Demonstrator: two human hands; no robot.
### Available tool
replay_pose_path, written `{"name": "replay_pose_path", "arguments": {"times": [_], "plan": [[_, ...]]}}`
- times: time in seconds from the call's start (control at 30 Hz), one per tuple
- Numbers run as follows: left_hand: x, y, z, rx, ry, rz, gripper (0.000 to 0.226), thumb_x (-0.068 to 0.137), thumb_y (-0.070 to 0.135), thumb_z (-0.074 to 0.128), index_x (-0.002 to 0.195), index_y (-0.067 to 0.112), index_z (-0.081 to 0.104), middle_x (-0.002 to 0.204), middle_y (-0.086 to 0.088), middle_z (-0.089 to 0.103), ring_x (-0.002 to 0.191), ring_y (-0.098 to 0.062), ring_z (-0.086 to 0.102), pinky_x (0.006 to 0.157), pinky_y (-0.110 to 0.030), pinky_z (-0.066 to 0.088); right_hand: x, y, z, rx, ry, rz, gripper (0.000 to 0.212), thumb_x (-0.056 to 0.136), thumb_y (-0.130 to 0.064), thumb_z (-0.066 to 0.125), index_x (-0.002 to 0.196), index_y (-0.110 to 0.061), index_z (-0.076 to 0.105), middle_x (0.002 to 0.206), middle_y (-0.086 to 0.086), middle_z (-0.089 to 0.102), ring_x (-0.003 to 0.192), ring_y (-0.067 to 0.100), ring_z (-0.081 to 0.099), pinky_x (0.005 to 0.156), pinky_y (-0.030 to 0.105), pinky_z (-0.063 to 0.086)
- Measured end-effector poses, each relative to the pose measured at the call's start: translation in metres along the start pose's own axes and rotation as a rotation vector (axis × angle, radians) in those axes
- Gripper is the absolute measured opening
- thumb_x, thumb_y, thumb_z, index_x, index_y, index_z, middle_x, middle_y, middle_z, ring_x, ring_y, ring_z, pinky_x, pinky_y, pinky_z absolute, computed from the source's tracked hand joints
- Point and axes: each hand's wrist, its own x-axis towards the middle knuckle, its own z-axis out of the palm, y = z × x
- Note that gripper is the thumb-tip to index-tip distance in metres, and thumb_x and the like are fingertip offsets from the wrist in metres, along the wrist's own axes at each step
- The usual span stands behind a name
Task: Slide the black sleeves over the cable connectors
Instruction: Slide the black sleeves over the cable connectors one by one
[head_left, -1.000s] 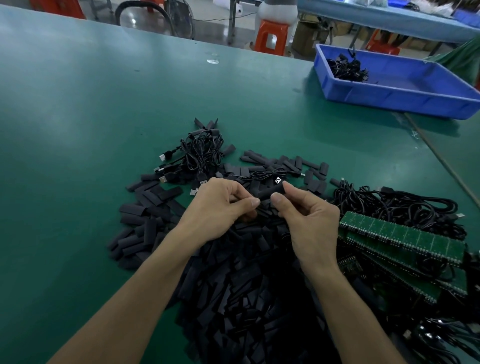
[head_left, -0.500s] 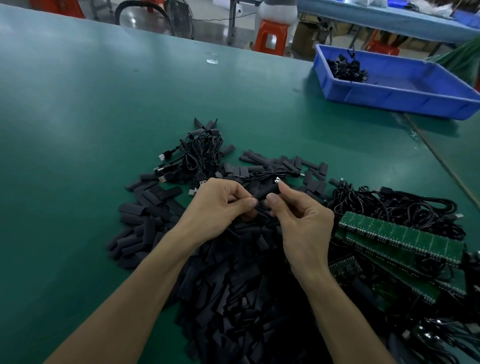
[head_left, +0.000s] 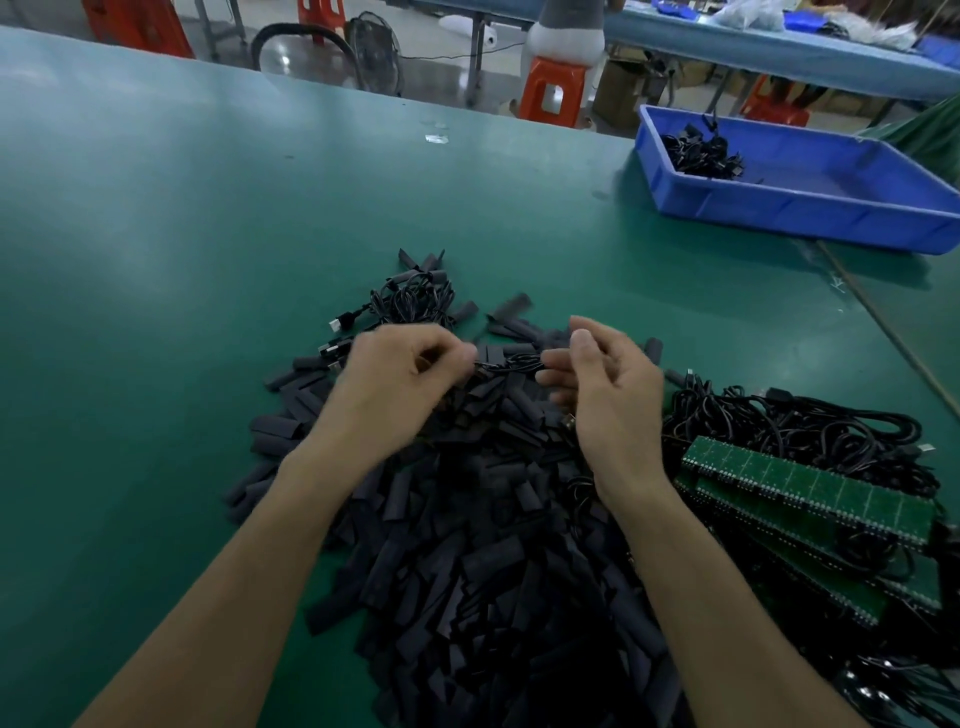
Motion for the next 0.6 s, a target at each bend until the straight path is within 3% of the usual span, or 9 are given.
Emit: {"name": "replay_pose_path", "arguments": {"times": [0.07, 0.13, 0.23, 0.3, 0.37, 0.5, 0.6], "plan": [[0.012, -0.003, -0.005, -0.052, 0.151, -0.069, 0.019, 0.096, 0.032, 0.066, 0.078, 0.030, 0.071, 0.064, 0.019, 0.067, 0.053, 0.007, 0.056, 0.052, -0.006, 0.040, 0.009, 0.002, 0.004, -0.361, -0.134, -0.081, 0.030, 0.102, -0.022, 0.056, 0.131, -0.020, 0.063, 0.102, -0.010, 0.072, 0.092, -0.005, 0.064, 0.089, 0.016, 0.051], [0.029, -0.007, -0.007, -0.032, 0.235, -0.150, 0.020, 0.097, 0.032, 0.064, 0.080, 0.025, 0.073, 0.061, 0.014, 0.064, 0.047, 0.007, 0.051, 0.049, -0.005, 0.037, 0.016, 0.002, 0.012, -0.725, -0.315, -0.166, 0.041, 0.101, -0.025, 0.058, 0.142, -0.022, 0.056, 0.133, -0.001, 0.062, 0.123, 0.012, 0.053, 0.109, 0.028, 0.040], [0.058, -0.013, -0.008, 0.027, 0.306, -0.231, 0.023, 0.096, 0.032, 0.064, 0.087, 0.014, 0.077, 0.064, 0.011, 0.062, 0.052, 0.006, 0.052, 0.055, -0.009, 0.037, 0.021, 0.001, 0.026, -1.090, -0.472, -0.235, 0.041, 0.101, -0.037, 0.056, 0.141, -0.030, 0.055, 0.143, 0.002, 0.051, 0.133, 0.029, 0.037, 0.110, 0.043, 0.030], [0.075, -0.018, -0.007, 0.062, 0.318, -0.268, 0.027, 0.096, 0.030, 0.064, 0.087, 0.008, 0.077, 0.072, 0.000, 0.069, 0.065, -0.006, 0.059, 0.069, -0.021, 0.043, 0.021, 0.002, 0.030, -1.162, -0.473, -0.259, 0.032, 0.101, -0.036, 0.056, 0.131, -0.029, 0.063, 0.136, 0.003, 0.054, 0.128, 0.029, 0.039, 0.107, 0.042, 0.030], [0.088, -0.022, -0.006, 0.100, 0.318, -0.303, 0.031, 0.096, 0.028, 0.063, 0.081, 0.005, 0.075, 0.077, -0.011, 0.072, 0.070, -0.018, 0.060, 0.072, -0.027, 0.045, 0.022, 0.004, 0.032, -1.163, -0.418, -0.289, 0.025, 0.099, -0.033, 0.059, 0.122, -0.026, 0.066, 0.129, 0.004, 0.056, 0.124, 0.029, 0.043, 0.104, 0.041, 0.032], [0.101, -0.027, 0.001, 0.163, 0.247, -0.380, 0.033, 0.098, 0.030, 0.061, 0.078, 0.007, 0.073, 0.081, -0.017, 0.071, 0.072, -0.024, 0.056, 0.082, -0.035, 0.053, 0.025, 0.009, 0.034, -1.262, -0.494, -0.310, 0.039, 0.102, -0.030, 0.053, 0.140, -0.030, 0.050, 0.137, 0.005, 0.049, 0.129, 0.031, 0.039, 0.108, 0.045, 0.031], [0.101, -0.029, 0.005, 0.167, 0.255, -0.346, 0.032, 0.100, 0.026, 0.059, 0.090, 0.000, 0.075, 0.087, -0.017, 0.073, 0.077, -0.024, 0.059, 0.085, -0.034, 0.051, 0.026, 0.008, 0.035, -1.276, -0.486, -0.349, 0.030, 0.103, -0.025, 0.051, 0.131, -0.032, 0.061, 0.131, 0.003, 0.053, 0.125, 0.028, 0.042, 0.107, 0.042, 0.034]]}}
